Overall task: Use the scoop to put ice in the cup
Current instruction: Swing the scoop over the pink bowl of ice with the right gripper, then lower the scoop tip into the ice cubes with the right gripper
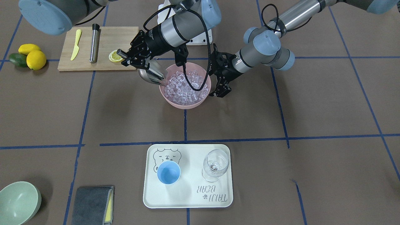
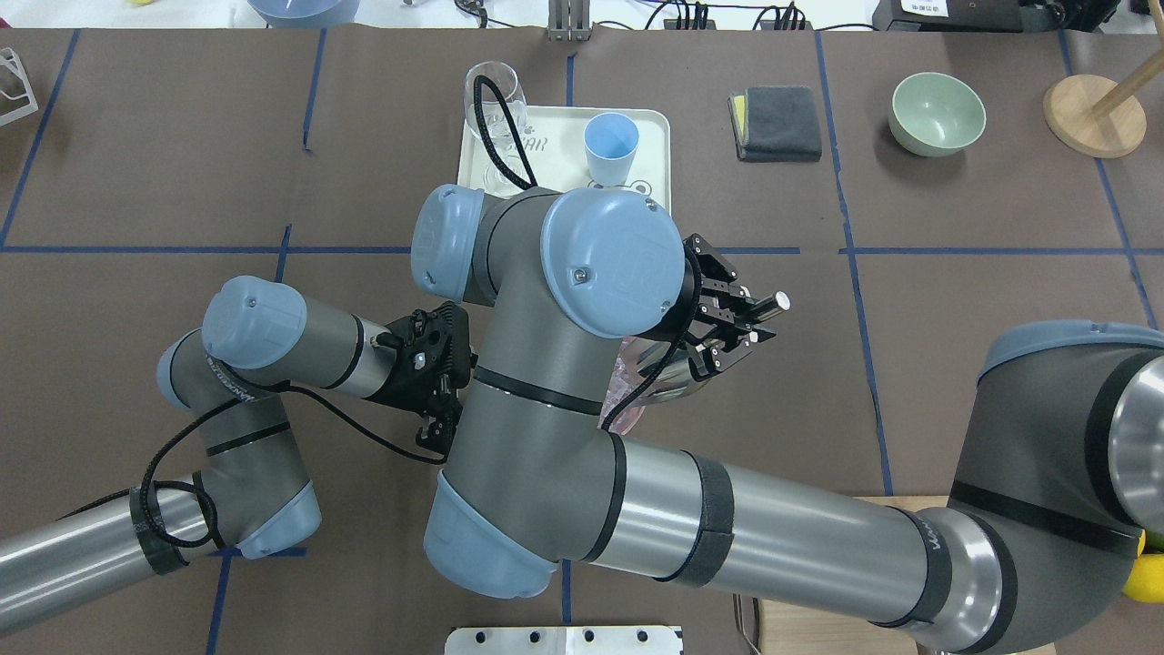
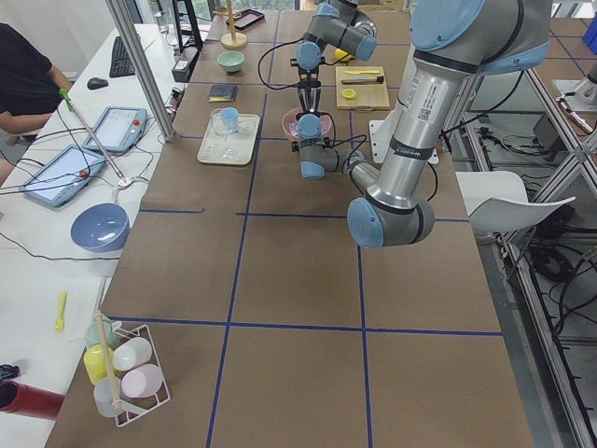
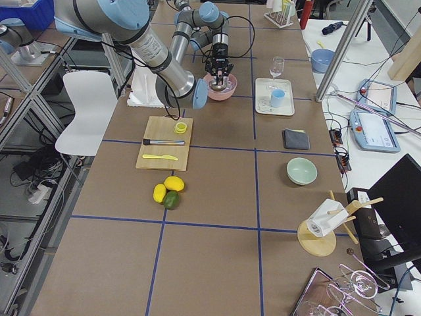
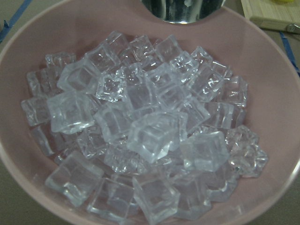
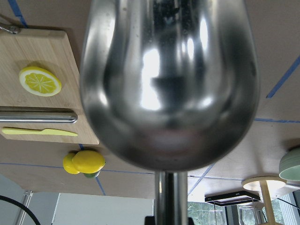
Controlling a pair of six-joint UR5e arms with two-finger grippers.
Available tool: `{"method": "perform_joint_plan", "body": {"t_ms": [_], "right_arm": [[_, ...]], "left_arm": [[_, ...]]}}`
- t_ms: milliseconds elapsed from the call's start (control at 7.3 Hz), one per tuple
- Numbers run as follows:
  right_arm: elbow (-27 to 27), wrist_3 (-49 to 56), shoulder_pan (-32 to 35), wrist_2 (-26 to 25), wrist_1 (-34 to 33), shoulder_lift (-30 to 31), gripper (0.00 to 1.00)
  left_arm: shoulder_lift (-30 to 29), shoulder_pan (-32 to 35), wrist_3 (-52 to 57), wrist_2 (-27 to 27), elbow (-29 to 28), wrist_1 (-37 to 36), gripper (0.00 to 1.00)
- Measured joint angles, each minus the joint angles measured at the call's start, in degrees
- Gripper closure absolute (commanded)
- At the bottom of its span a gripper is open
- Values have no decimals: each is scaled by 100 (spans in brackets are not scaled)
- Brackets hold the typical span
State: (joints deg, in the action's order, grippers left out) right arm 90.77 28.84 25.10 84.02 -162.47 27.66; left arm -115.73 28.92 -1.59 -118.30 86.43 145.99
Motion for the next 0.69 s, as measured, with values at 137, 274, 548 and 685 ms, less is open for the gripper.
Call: {"method": "perform_joint_plan", "body": {"t_ms": [137, 274, 548, 685], "right_arm": [[-6, -15, -29, -5, 21, -1, 100], [-14, -27, -56, -8, 55, -2, 100], [-40, -52, -90, -9, 163, -4, 100], [-86, -65, -102, -9, 245, -12, 100]], "left_arm": [[3, 0, 1, 0, 1, 0, 1], [5, 0, 1, 0, 1, 0, 1], [6, 0, 0, 0, 1, 2, 1], [3, 0, -4, 0, 3, 6, 1]]}}
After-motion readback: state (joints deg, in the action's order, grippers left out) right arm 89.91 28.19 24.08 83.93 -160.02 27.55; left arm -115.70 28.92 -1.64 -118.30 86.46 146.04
